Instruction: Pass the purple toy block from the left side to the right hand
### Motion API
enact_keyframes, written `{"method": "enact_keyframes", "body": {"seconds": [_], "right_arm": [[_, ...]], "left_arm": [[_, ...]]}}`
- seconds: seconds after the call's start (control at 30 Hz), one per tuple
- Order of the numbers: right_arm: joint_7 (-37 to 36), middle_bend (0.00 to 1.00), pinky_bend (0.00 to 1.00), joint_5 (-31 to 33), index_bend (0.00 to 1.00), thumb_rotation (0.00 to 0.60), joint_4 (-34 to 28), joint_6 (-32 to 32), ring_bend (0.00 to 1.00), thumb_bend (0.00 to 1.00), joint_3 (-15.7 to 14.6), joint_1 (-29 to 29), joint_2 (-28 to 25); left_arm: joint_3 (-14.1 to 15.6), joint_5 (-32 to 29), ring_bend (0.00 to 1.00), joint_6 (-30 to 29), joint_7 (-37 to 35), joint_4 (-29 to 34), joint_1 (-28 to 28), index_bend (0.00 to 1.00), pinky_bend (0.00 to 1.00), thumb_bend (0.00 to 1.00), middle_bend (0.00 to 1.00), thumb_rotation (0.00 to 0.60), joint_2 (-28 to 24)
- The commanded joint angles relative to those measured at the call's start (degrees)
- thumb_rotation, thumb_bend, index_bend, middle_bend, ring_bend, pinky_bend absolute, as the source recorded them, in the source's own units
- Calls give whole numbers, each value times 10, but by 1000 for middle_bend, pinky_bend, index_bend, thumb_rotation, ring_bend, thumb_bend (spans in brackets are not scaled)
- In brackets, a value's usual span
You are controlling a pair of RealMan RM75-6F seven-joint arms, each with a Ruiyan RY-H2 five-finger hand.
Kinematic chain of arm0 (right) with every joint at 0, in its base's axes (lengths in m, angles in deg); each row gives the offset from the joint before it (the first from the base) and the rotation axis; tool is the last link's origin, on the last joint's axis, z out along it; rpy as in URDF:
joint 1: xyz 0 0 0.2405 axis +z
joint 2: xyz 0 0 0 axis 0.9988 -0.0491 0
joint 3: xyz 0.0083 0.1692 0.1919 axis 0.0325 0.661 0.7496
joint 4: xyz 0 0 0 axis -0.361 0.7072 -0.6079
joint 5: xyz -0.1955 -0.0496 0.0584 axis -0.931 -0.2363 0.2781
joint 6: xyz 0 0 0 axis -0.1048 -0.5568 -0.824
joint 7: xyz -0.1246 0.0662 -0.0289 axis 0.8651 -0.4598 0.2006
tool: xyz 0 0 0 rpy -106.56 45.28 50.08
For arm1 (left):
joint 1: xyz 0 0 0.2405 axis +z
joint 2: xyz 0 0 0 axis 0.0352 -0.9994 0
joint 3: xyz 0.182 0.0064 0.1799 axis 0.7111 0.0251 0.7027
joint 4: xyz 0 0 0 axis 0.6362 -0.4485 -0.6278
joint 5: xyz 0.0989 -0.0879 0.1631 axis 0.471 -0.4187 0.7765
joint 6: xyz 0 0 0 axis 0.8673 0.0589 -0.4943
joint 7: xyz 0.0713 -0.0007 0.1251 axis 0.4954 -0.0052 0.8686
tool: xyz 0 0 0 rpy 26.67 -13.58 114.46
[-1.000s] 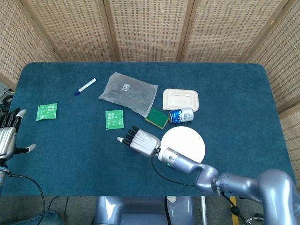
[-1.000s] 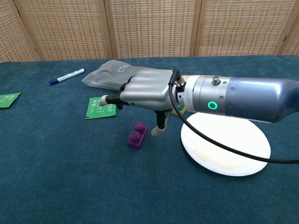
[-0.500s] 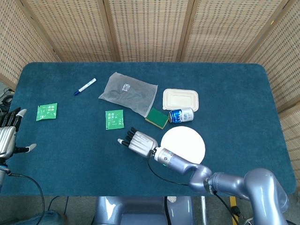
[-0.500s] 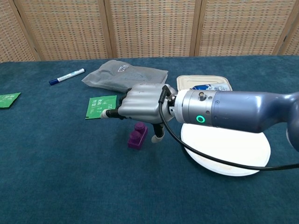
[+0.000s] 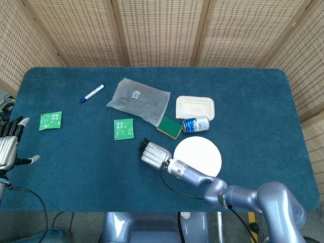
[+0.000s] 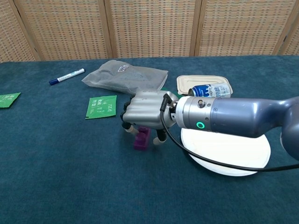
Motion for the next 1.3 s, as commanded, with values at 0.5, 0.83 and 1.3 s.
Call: {"method": "enact_keyframes", "body": {"seconds": [0.5, 0.83, 1.3], "right_arm": [[-54, 484, 448, -28, 749, 600, 30, 46, 410, 309, -24, 10, 16], [-21, 485, 449, -24, 750, 600, -94, 110, 409, 316, -3, -17, -102], [-42, 482, 449, 17, 749, 600, -167, 206, 405, 328, -60, -171, -330]], "left_arm": [[-6, 1, 0, 8, -7, -4, 2, 0, 0, 39, 0, 600, 0], [-8, 3, 0, 8, -5, -3, 4, 0, 0, 39, 0, 600, 1], [-5, 16, 0, 2, 14, 8, 5, 0, 0, 46, 0, 600, 6]]}}
